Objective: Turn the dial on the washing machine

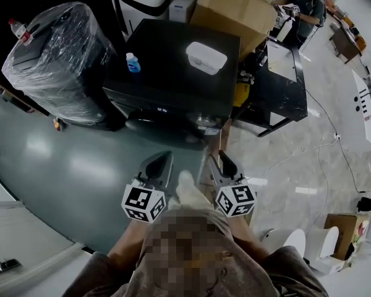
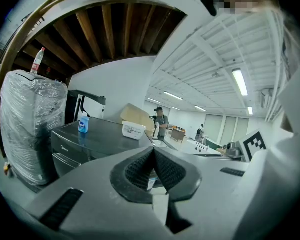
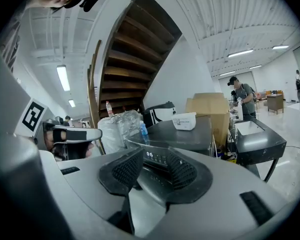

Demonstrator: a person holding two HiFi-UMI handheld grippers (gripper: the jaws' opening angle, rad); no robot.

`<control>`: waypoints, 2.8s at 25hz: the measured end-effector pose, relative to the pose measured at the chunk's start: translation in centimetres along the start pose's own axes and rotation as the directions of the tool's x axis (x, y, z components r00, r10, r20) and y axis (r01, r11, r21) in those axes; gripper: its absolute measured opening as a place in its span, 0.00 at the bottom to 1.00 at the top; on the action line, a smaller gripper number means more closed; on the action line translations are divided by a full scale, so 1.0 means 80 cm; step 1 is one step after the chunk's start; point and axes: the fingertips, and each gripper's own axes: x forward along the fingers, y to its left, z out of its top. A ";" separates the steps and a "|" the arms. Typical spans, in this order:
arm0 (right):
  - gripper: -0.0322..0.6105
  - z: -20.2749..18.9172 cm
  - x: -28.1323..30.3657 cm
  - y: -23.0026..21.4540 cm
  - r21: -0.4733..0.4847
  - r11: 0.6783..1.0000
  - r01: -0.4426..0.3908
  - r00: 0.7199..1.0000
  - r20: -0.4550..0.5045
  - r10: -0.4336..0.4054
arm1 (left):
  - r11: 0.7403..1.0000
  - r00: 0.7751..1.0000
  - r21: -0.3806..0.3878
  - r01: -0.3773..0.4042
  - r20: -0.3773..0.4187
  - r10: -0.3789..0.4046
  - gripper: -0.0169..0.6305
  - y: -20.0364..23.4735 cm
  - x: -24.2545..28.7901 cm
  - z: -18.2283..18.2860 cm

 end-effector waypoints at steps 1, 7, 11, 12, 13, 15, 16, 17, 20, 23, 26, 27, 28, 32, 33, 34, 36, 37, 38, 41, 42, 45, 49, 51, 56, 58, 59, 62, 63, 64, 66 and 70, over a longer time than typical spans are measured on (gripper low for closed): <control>0.26 -0.003 0.004 -0.001 0.000 1.000 -0.001 1.000 -0.009 0.001 | 1.000 1.000 -0.001 -0.001 -0.004 0.001 0.03 0.002 0.002 -0.001; 0.48 -0.039 0.035 -0.017 -0.039 0.999 0.033 0.993 -0.109 -0.037 | 1.000 1.000 -0.005 0.011 -0.021 -0.011 0.03 0.006 0.019 -0.006; 0.48 -0.057 0.062 -0.037 0.013 0.998 0.062 0.988 -0.140 -0.060 | 1.000 0.999 -0.009 0.017 -0.034 -0.017 0.03 0.009 0.030 -0.009; 0.48 -0.061 0.070 -0.042 0.029 0.997 0.071 0.987 -0.147 -0.066 | 1.000 0.999 -0.009 0.018 -0.038 -0.019 0.03 0.009 0.032 -0.010; 0.48 -0.065 0.077 -0.048 0.041 0.996 0.079 0.985 -0.155 -0.072 | 1.000 0.999 -0.009 0.020 -0.042 -0.021 0.02 0.009 0.035 -0.012; 0.48 -0.074 0.092 -0.059 0.053 0.994 0.094 0.982 -0.172 -0.084 | 1.000 0.998 -0.011 0.025 -0.050 -0.025 0.03 0.009 0.040 -0.016; 0.48 -0.079 0.099 -0.065 0.055 0.993 0.100 0.979 -0.182 -0.089 | 1.000 0.998 -0.012 0.026 -0.054 -0.027 0.03 0.009 0.042 -0.018; 0.48 -0.084 0.106 -0.069 0.056 0.993 0.105 0.977 -0.193 -0.093 | 1.000 0.998 -0.013 0.028 -0.058 -0.029 0.03 0.009 0.044 -0.021; 0.48 -0.100 0.129 -0.084 0.058 0.991 0.123 0.968 -0.227 -0.107 | 1.000 0.997 -0.014 0.027 -0.069 -0.027 0.03 0.013 0.050 -0.028; 0.48 -0.112 0.151 -0.098 0.048 0.987 0.152 0.957 -0.256 -0.135 | 1.000 0.997 -0.018 0.020 -0.074 -0.021 0.03 0.020 0.056 -0.033; 0.48 -0.122 0.172 -0.107 0.033 0.984 0.175 0.947 -0.280 -0.159 | 1.000 0.997 -0.019 0.015 -0.080 -0.016 0.03 0.025 0.060 -0.036; 0.48 -0.124 0.179 -0.109 0.029 0.983 0.181 0.944 -0.286 -0.165 | 1.000 0.996 -0.019 0.013 -0.083 -0.015 0.03 0.027 0.060 -0.038; 0.48 -0.126 0.185 -0.110 0.026 0.982 0.185 0.941 -0.292 -0.170 | 1.000 0.996 -0.019 0.011 -0.087 -0.013 0.03 0.028 0.061 -0.039; 0.48 -0.131 0.203 -0.119 0.013 0.978 0.209 0.930 -0.313 -0.194 | 1.000 0.995 -0.016 0.003 -0.101 -0.005 0.03 0.033 0.064 -0.044; 0.48 -0.132 0.207 -0.121 0.013 0.976 0.217 0.927 -0.317 -0.202 | 1.000 0.995 -0.017 0.002 -0.103 -0.003 0.03 0.034 0.065 -0.045; 0.48 -0.133 0.210 -0.124 0.014 0.974 0.224 0.924 -0.321 -0.208 | 1.000 0.994 -0.018 0.001 -0.106 -0.002 0.03 0.036 0.066 -0.046; 0.48 -0.136 0.216 -0.127 0.018 0.971 0.236 0.919 -0.329 -0.218 | 1.000 0.994 -0.015 -0.001 -0.111 -0.001 0.02 0.038 0.069 -0.048; 0.48 -0.137 0.218 -0.128 0.018 0.970 0.242 0.917 -0.331 -0.223 | 1.000 0.994 -0.011 -0.001 -0.114 0.000 0.03 0.039 0.071 -0.049; 0.48 -0.138 0.220 -0.129 0.019 0.969 0.248 0.915 -0.334 -0.227 | 1.000 0.993 -0.009 -0.001 -0.116 0.000 0.03 0.039 0.072 -0.050; 0.48 -0.141 0.226 -0.129 0.033 0.966 0.257 0.911 -0.342 -0.231 | 1.000 0.993 -0.007 -0.004 -0.122 0.003 0.03 0.042 0.075 -0.052; 0.48 -0.141 0.228 -0.128 0.038 0.965 0.260 0.910 -0.343 -0.232 | 1.000 0.992 -0.008 -0.005 -0.123 0.004 0.03 0.043 0.076 -0.052; 0.48 -0.140 0.231 -0.131 0.051 0.958 0.281 0.906 -0.345 -0.247 | 1.000 0.992 -0.010 -0.011 -0.127 0.009 0.03 0.045 0.077 -0.052; 0.45 -0.138 0.231 -0.135 0.077 0.949 0.306 0.900 -0.348 -0.262 | 1.000 0.991 -0.016 -0.013 -0.132 0.011 0.03 0.047 0.080 -0.054; 0.45 -0.139 0.231 -0.135 0.079 0.948 0.309 0.899 -0.349 -0.264 | 1.000 0.991 -0.019 -0.010 -0.133 0.008 0.03 0.047 0.081 -0.054; 0.45 -0.139 0.230 -0.135 0.096 0.948 0.303 0.903 -0.347 -0.254 | 1.000 0.991 -0.024 -0.005 -0.134 0.001 0.03 0.045 0.083 -0.056; 0.44 -0.138 0.230 -0.135 0.113 0.948 0.298 0.908 -0.341 -0.245 | 1.000 0.991 -0.025 -0.002 -0.134 -0.002 0.03 0.045 0.084 -0.056; 0.44 -0.138 0.231 -0.136 0.124 0.947 0.296 0.910 -0.337 -0.240 | 1.000 0.991 -0.024 0.000 -0.135 -0.003 0.03 0.046 0.084 -0.056; 0.44 -0.137 0.231 -0.135 0.157 0.945 0.288 0.918 -0.325 -0.226 | 1.000 0.990 -0.024 0.001 -0.140 -0.004 0.02 0.048 0.083 -0.058; 0.44 -0.138 0.231 -0.136 0.171 0.943 0.285 0.922 -0.320 -0.220 | 1.000 0.990 -0.025 0.001 -0.142 -0.004 0.03 0.048 0.083 -0.059; 0.44 -0.138 0.231 -0.136 0.189 0.941 0.282 0.925 -0.315 -0.214 | 1.000 0.990 -0.025 0.000 -0.143 -0.004 0.03 0.049 0.083 -0.060; 0.44 -0.138 0.230 -0.137 0.238 0.931 0.276 0.932 -0.303 -0.199 | 1.000 0.990 -0.025 0.000 -0.144 -0.004 0.03 0.049 0.082 -0.060; 0.44 -0.140 0.228 -0.139 0.347 0.903 0.254 0.948 -0.276 -0.160 | 1.000 0.989 -0.026 -0.002 -0.147 -0.002 0.03 0.051 0.081 -0.062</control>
